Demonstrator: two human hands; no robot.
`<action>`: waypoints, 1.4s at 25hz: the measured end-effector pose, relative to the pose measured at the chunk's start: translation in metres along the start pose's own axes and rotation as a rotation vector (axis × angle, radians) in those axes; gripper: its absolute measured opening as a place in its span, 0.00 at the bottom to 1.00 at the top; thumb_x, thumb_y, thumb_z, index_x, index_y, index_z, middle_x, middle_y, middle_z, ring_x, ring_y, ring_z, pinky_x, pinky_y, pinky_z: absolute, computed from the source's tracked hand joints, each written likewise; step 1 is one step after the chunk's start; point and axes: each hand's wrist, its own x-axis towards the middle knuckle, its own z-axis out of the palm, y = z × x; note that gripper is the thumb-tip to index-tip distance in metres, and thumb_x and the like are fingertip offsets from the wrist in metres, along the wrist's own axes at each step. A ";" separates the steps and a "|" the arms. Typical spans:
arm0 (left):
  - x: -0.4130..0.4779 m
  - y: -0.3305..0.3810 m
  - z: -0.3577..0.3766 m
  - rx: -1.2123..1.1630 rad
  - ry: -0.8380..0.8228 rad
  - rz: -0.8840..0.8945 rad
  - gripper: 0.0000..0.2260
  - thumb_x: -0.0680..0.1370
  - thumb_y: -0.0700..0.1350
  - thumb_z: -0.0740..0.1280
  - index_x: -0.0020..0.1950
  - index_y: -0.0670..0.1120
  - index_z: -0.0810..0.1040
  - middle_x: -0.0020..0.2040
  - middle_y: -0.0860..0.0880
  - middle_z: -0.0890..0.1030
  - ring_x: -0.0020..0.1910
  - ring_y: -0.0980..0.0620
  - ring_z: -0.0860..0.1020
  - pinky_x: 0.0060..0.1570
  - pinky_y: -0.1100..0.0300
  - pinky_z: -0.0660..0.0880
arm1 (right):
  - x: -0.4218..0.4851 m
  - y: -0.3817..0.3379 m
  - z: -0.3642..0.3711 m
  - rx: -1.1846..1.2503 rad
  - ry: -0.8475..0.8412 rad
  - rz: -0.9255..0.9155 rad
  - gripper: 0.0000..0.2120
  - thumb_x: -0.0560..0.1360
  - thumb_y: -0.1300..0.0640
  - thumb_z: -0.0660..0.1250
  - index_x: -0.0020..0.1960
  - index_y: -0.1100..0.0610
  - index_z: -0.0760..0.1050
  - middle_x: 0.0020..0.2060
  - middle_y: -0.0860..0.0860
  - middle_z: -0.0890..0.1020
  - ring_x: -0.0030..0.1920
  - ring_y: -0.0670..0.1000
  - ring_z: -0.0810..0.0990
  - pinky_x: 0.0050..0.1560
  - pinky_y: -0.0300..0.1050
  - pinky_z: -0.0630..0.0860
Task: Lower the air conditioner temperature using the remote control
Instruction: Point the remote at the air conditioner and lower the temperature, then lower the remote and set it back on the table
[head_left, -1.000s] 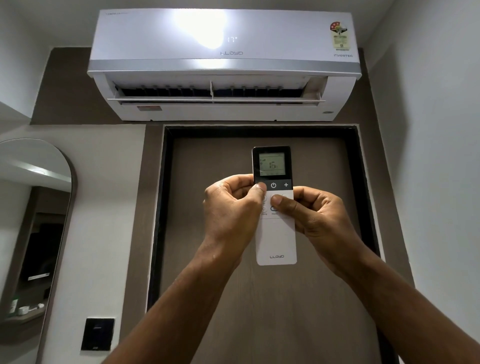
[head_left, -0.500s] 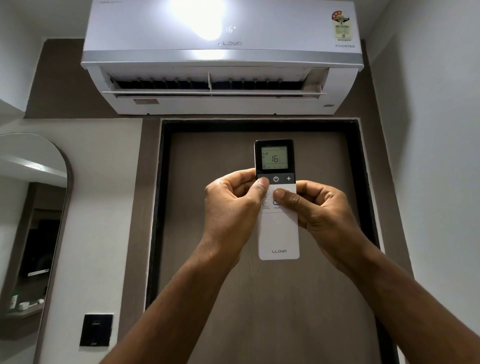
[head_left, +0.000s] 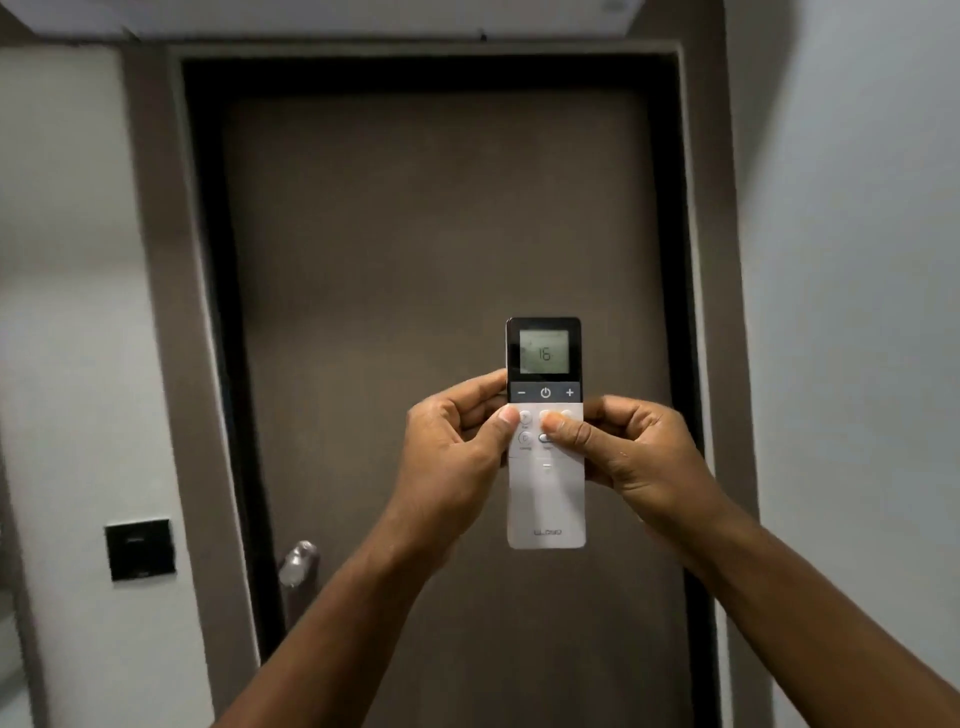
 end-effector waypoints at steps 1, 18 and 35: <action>-0.010 -0.023 0.008 -0.008 -0.025 -0.052 0.16 0.77 0.35 0.64 0.65 0.41 0.74 0.57 0.43 0.83 0.53 0.48 0.83 0.51 0.50 0.81 | -0.016 0.020 -0.007 -0.016 0.029 0.064 0.13 0.63 0.49 0.73 0.46 0.52 0.81 0.40 0.45 0.89 0.43 0.47 0.88 0.37 0.37 0.82; -0.438 -0.400 0.331 0.099 -0.552 -1.201 0.09 0.75 0.36 0.67 0.48 0.47 0.84 0.38 0.56 0.85 0.34 0.58 0.84 0.37 0.62 0.82 | -0.547 0.353 -0.152 -0.397 1.004 1.241 0.17 0.72 0.55 0.74 0.58 0.59 0.75 0.51 0.56 0.86 0.45 0.54 0.85 0.41 0.43 0.82; -0.614 -0.504 0.421 0.598 -1.020 -0.848 0.06 0.75 0.40 0.67 0.43 0.39 0.82 0.43 0.40 0.85 0.38 0.51 0.77 0.41 0.66 0.71 | -0.719 0.456 -0.166 -0.684 1.164 1.760 0.08 0.72 0.56 0.72 0.47 0.59 0.83 0.48 0.56 0.87 0.52 0.56 0.84 0.51 0.40 0.76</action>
